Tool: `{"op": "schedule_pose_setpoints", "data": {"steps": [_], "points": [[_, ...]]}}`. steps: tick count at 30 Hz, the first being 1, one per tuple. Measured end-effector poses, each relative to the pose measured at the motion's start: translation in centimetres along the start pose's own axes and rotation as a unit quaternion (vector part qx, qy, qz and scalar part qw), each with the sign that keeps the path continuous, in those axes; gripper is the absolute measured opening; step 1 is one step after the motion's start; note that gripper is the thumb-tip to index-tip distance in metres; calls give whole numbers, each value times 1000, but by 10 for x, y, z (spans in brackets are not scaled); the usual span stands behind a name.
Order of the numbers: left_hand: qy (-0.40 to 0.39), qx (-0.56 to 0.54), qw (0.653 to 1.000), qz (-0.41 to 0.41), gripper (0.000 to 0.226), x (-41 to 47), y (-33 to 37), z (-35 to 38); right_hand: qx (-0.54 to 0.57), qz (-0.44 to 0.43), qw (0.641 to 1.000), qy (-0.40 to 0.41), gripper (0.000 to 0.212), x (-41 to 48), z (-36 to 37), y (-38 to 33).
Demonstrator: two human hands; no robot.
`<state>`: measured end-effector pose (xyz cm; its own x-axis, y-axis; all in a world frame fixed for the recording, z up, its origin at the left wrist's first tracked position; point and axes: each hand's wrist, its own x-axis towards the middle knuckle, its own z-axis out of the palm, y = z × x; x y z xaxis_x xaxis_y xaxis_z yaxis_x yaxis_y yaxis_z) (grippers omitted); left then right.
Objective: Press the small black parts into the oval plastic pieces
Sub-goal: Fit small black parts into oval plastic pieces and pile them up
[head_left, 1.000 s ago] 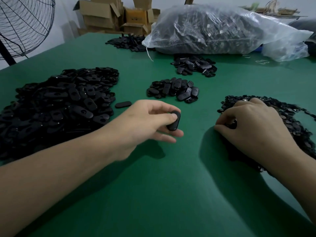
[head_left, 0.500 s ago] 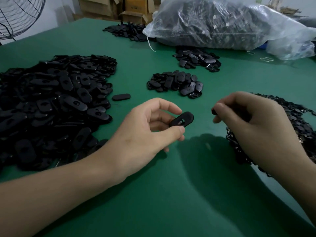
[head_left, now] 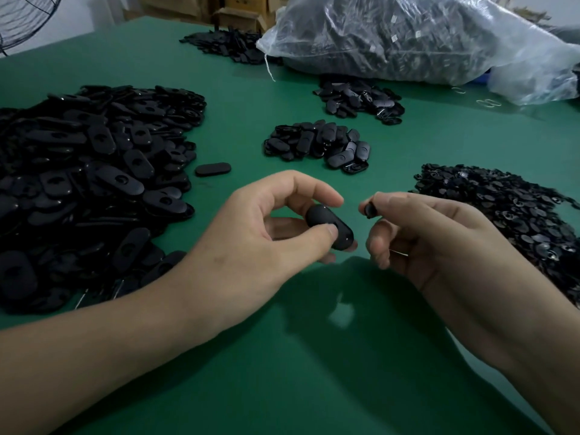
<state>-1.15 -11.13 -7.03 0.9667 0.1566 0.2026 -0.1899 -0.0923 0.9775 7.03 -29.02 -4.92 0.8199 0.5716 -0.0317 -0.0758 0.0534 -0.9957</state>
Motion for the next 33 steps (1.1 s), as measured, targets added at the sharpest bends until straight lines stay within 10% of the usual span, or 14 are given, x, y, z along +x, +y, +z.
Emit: {"op": "schedule_pose_setpoints", "data": {"steps": [33], "points": [[34, 49, 998, -12, 9, 4, -6, 1, -202, -125, 971, 18, 22, 5, 7, 27]]}}
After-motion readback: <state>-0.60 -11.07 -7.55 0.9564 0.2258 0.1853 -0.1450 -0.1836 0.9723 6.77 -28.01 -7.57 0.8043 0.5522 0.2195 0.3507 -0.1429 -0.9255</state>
